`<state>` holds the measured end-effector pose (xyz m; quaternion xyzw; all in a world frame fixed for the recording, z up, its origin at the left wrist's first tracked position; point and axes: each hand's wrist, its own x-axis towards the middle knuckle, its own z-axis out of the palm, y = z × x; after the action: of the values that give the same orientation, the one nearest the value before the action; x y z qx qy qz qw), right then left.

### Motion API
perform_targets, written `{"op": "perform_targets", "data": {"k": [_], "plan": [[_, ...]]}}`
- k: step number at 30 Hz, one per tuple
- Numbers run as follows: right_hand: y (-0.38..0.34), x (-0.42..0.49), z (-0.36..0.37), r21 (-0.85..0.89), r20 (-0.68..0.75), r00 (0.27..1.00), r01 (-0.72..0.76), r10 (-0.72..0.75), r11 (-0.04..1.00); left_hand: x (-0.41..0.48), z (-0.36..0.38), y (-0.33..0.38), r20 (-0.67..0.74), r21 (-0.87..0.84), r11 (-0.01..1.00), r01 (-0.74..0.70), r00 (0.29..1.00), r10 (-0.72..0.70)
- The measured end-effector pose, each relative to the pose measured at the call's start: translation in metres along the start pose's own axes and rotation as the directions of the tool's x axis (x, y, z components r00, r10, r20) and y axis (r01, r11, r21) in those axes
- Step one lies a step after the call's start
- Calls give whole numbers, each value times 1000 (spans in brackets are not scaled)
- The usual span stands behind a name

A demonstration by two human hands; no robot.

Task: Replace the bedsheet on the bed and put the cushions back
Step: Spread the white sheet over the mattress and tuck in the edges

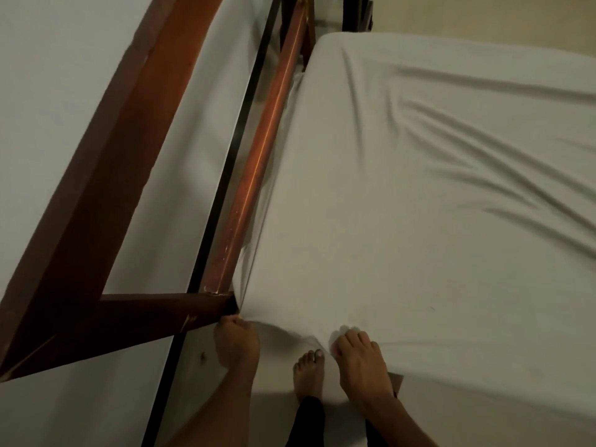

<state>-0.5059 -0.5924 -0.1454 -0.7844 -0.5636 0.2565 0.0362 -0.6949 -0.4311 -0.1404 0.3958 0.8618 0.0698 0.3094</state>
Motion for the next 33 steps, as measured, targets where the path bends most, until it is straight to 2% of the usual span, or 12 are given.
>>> {"op": "perform_targets", "data": {"k": [3, 7, 8, 10, 12, 14, 17, 20, 22, 27, 30, 33], "plan": [[1, 0, 4, 9, 29, 1000, -6, 5, 1000, 3, 2, 3, 5, -189, 980, 57, 998, -57], [-10, -2, 8, 53, 94, 988, 114, -118, 992, 13, 14, -2, 106, -412, 900, 142, 988, -108], [-15, -3, 8, 95, 67, 993, 91, -97, 991, 13, 15, 2, 145, -461, 872, 166, 983, -111], [-21, -4, 4, 175, -21, 998, -54, 59, 983, 14, 19, 5, 206, -538, 812, 224, 970, -131], [-15, -4, 2, 157, -109, 967, -213, 231, 964, 17, 23, 0, 265, -576, 758, 307, 947, -182], [-3, -6, 4, 25, -129, 946, -298, 298, 954, 17, 27, -10, 313, -598, 708, 375, 923, -225], [9, 0, 6, -97, -124, 967, -236, 224, 967, 20, 27, -13, 303, -616, 692, 377, 924, -233], [15, 9, 6, -117, -180, 967, -203, 180, 972, 28, 24, -13, 256, -611, 705, 359, 933, -253], [12, 8, 8, -87, -164, 973, -176, 160, 980, 31, 19, -19, 211, -605, 710, 360, 933, -293], [-20, -5, 17, -17, 10, 994, -109, 109, 994, 34, 13, -34, 156, -624, 685, 376, 919, -361], [-18, -8, 18, 102, 35, 987, -160, 157, 982, 31, 10, -36, 240, -632, 660, 406, 912, -332], [-11, -14, 11, 300, 41, 963, -265, 265, 917, 31, 3, -40, 373, -620, 626, 472, 880, -295]]}}
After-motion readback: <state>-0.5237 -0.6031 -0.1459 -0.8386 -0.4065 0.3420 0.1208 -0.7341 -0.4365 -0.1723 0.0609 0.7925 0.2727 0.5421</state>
